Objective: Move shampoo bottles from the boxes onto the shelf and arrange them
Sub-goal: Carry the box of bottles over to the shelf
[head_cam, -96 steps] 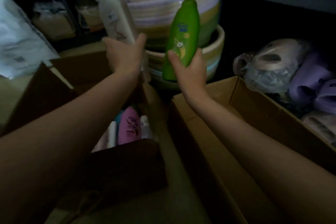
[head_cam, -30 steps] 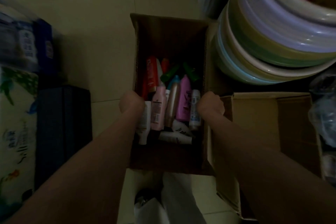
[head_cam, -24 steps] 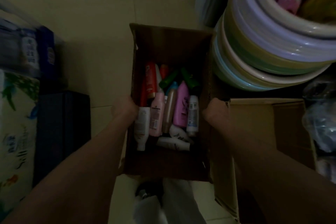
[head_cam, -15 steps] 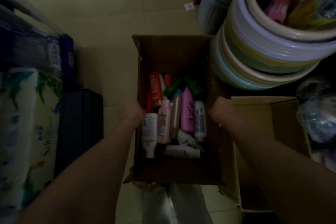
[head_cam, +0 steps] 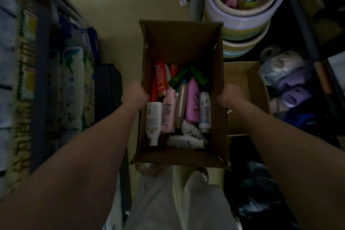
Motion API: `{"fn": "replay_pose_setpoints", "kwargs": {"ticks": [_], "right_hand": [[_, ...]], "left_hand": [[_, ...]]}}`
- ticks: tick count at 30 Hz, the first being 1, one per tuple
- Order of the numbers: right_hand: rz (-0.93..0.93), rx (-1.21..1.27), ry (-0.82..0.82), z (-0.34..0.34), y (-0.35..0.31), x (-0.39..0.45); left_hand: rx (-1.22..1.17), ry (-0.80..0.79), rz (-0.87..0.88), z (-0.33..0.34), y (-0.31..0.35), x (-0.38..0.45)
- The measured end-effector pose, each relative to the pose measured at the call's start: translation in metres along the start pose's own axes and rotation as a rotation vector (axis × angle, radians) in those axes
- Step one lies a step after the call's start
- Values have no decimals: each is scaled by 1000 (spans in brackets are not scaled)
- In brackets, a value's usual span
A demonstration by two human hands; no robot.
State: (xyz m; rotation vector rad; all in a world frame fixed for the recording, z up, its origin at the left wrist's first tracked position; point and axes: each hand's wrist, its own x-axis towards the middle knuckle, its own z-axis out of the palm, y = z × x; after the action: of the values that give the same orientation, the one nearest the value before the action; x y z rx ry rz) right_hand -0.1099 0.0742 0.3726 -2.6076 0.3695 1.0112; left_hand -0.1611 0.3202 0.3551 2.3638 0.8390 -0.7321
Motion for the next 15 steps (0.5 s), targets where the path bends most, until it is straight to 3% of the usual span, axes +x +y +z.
{"fn": "replay_pose_setpoints", "kwargs": {"ticks": [6, 15], "right_hand": [[-12, 21, -22, -3, 86, -133], [137, 127, -23, 37, 214, -322]], "left_hand": [[108, 30, 67, 12, -12, -147], [252, -59, 176, 68, -71, -337]]}}
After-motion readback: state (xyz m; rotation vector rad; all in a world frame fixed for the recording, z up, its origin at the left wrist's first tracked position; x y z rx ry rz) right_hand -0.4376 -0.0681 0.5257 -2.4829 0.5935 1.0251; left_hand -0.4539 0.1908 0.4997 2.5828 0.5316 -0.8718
